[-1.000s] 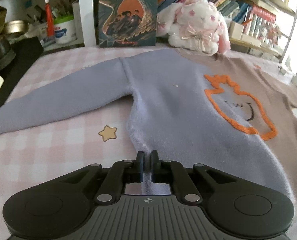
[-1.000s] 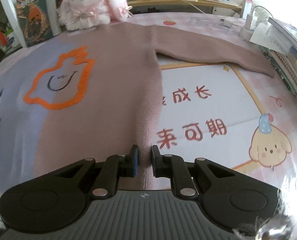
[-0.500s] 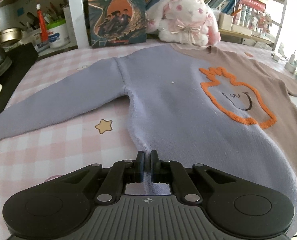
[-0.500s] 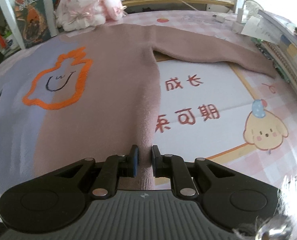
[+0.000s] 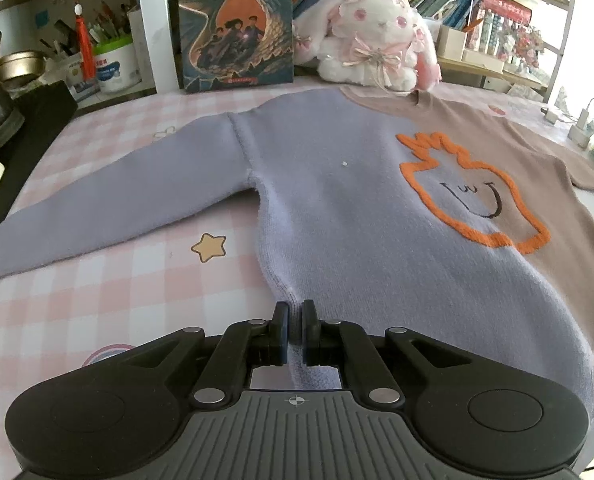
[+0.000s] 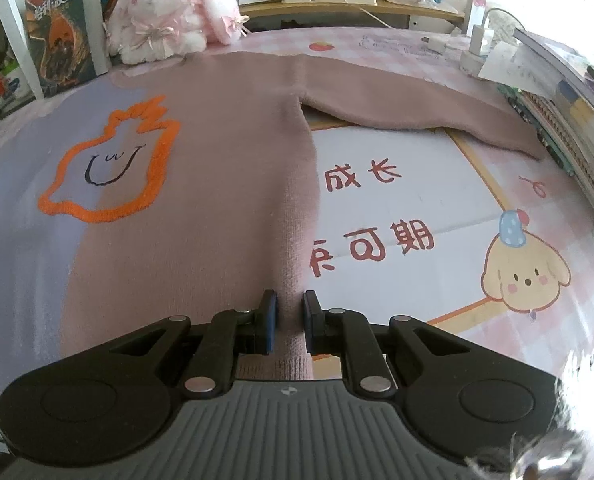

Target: Fold clothes

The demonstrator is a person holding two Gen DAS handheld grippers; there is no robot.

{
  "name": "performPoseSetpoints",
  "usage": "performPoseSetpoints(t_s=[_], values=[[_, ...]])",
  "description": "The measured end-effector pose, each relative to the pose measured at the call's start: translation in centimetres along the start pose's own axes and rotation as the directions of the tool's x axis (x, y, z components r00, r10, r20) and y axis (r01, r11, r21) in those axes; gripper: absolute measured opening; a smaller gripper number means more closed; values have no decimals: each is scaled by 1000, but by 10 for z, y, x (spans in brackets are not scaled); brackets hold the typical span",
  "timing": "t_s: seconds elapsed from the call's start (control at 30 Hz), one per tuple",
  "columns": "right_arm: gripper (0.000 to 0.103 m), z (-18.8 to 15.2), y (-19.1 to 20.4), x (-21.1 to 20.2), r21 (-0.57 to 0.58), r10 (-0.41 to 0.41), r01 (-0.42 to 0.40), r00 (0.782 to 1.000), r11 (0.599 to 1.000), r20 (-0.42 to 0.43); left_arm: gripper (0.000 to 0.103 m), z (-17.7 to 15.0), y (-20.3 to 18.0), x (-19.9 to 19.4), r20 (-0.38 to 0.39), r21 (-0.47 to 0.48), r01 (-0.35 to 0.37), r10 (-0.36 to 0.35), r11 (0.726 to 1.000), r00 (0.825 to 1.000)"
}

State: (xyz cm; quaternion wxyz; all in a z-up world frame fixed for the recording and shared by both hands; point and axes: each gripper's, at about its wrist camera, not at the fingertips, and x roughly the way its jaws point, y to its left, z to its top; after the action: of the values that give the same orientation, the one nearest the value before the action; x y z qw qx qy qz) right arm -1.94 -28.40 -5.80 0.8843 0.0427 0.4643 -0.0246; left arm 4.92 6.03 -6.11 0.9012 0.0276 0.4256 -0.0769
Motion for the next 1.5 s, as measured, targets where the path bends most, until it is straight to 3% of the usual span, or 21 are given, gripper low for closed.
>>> performPoseSetpoints(t_s=[0.3, 0.47, 0.57, 0.63, 0.7, 0.77, 0.8, 0.93, 1.07, 1.17, 1.5], values=[[13, -5, 2, -2, 4, -11, 11, 1000, 1000, 13, 8, -1, 4, 1, 14, -25, 12, -12, 1000, 1000], [13, -6, 3, -2, 7, -14, 14, 1000, 1000, 17, 12, -2, -3, -12, 44, -47, -22, 24, 999, 999], [21, -6, 2, -4, 22, -16, 16, 1000, 1000, 23, 22, -3, -10, -23, 69, -63, -35, 39, 997, 997], [41, -7, -1, -12, 51, 0, -3, 999, 999, 47, 40, -2, -18, -34, 94, -75, -32, 39, 997, 995], [52, -6, 0, -22, 47, 12, -15, 997, 999, 74, 49, -1, -26, -46, 119, -88, -29, 39, 996, 992], [61, -6, 0, -32, 42, 23, -27, 995, 999, 101, 52, 0, -35, -57, 144, -101, -25, 39, 995, 989], [72, -5, 1, -37, 30, 18, -22, 994, 999, 109, 56, 1, -39, -63, 156, -107, -23, 40, 994, 987], [88, -2, 5, -60, -11, 2, 0, 988, 1000, 153, 83, 0, -63, -83, 180, -124, -36, 58, 992, 982], [93, -13, 7, -79, -32, -4, 11, 979, 999, 202, 89, -17, -90, -98, 183, -134, -61, 85, 989, 979], [94, -29, 9, -89, -43, -29, 39, 973, 998, 227, 89, -32, -106, -107, 165, -90, -76, 90, 993, 982], [94, -70, 17, -111, -114, -7, 37, 967, 993, 254, 93, -68, -113, -137, 163, -95, -128, 143, 987, 976]])
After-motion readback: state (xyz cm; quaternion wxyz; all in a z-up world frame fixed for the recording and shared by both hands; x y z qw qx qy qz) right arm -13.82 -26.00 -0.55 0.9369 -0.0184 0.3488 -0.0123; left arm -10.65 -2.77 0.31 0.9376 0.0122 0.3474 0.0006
